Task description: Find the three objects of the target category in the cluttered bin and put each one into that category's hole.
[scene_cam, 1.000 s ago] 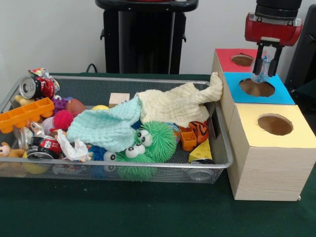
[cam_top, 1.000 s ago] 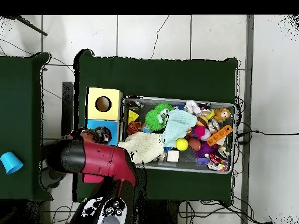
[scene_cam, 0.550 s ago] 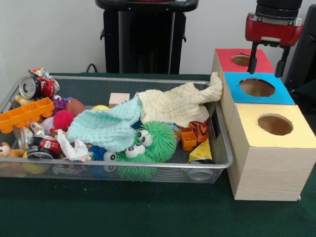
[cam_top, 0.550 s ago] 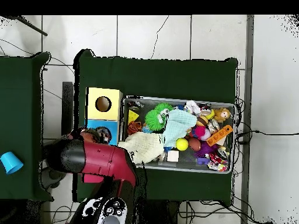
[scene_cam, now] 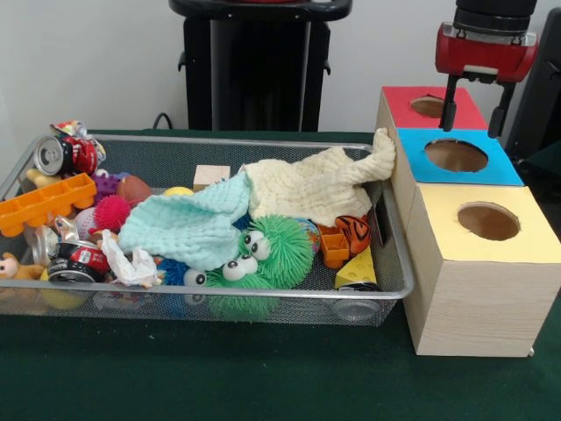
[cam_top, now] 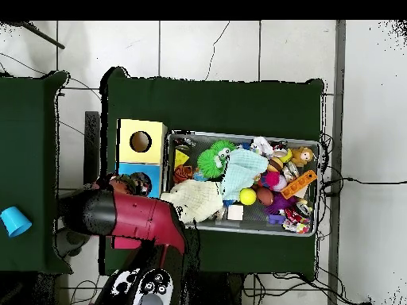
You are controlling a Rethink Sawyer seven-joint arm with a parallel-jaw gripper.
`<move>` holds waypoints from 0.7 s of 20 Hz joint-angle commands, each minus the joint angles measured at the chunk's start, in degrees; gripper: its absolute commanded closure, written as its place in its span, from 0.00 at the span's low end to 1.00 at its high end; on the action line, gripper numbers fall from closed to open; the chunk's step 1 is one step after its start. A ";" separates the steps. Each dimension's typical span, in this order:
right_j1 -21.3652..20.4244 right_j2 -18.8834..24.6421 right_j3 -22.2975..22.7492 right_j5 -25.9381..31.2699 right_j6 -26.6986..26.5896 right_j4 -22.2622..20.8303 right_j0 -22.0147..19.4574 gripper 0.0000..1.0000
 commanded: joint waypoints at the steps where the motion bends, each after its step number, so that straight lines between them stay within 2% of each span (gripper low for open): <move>1: 1.95 2.06 0.99 4.28 14.15 2.10 -1.35 0.00; 4: 1.42 1.98 1.05 4.92 13.40 1.84 -2.10 0.00; 10: -1.74 2.74 2.73 5.98 8.35 0.12 -6.28 0.00; 14: -3.34 4.26 5.55 1.17 5.07 -1.31 -10.34 0.00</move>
